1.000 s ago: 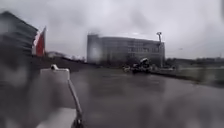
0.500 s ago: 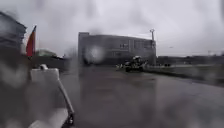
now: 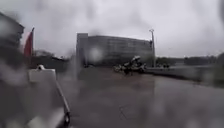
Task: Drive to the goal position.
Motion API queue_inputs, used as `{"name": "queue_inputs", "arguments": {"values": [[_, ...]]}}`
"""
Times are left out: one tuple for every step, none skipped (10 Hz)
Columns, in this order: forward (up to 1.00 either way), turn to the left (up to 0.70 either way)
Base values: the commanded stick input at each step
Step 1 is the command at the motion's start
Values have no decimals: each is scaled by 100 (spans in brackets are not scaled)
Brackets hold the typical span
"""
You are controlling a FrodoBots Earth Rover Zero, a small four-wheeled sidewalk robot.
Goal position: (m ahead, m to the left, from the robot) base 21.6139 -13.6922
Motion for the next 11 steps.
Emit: {"name": "queue_inputs", "arguments": {"values": [[100, 0], [100, 0], [100, 0], [100, 0], [100, 0], [100, 0], [100, 0], [100, 0], [100, 0], [100, 0], [100, 0]]}}
